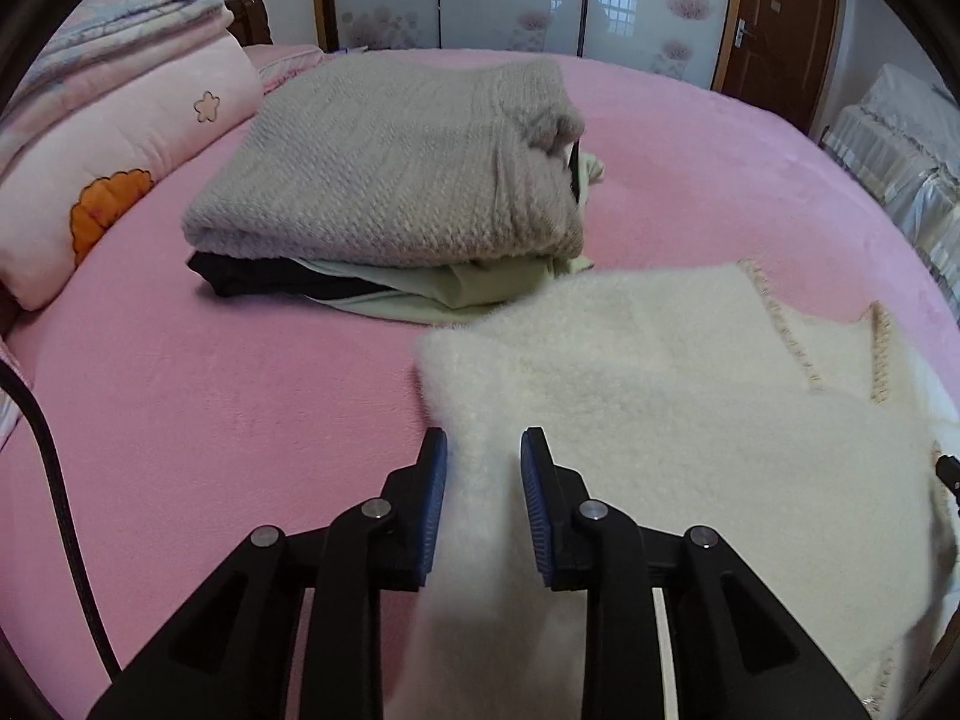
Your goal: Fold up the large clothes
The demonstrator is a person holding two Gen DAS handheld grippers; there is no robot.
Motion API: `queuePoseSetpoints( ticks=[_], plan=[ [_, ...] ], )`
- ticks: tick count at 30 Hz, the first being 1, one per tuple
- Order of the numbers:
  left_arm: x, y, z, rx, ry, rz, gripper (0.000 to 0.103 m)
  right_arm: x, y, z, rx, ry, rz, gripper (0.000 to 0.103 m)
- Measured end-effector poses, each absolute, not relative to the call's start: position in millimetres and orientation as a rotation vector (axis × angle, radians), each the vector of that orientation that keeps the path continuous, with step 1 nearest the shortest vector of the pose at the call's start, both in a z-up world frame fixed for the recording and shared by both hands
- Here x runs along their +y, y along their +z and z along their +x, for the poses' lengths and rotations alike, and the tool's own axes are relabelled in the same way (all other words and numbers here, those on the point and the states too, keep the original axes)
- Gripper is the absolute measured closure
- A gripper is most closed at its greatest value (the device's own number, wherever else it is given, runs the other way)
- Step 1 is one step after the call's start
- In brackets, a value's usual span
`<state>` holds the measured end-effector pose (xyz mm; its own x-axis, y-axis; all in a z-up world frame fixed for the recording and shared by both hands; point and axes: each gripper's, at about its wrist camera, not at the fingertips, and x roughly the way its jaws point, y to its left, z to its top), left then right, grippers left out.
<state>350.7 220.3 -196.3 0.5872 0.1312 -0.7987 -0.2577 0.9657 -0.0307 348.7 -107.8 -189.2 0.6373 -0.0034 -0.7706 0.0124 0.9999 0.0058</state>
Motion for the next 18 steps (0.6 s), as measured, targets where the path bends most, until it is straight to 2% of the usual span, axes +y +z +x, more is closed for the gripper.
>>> queuePoseSetpoints(
  ticks=[2, 4, 6, 13, 16, 18],
  plan=[
    [213.3, -182.3, 334.7, 0.890, 0.191, -0.175, 0.077, -96.2, -173.8, 331.5, 0.843, 0.059, 0.044, 0.083],
    [201.8, -170.1, 312.1, 0.873, 0.142, -0.205, 0.071, -73.8, -163.6, 316.5, 0.833, 0.148, 0.067, 0.082],
    [186.6, -168.7, 298.3, 0.883, 0.108, -0.234, 0.057, -45.1, -158.4, 302.2, 0.843, 0.242, 0.067, 0.082],
    [164.5, -211.3, 273.4, 1.027, 0.136, -0.246, 0.057, 28.5, -191.7, 272.0, 0.935, 0.390, -0.073, 0.082],
    [170.3, -220.7, 270.4, 1.017, 0.130, -0.223, 0.057, -1.4, -202.7, 272.5, 0.936, 0.365, -0.056, 0.090],
    [172.8, -222.0, 270.8, 1.015, 0.127, -0.202, 0.057, -26.9, -202.8, 273.0, 0.930, 0.319, -0.036, 0.101]
  ],
)
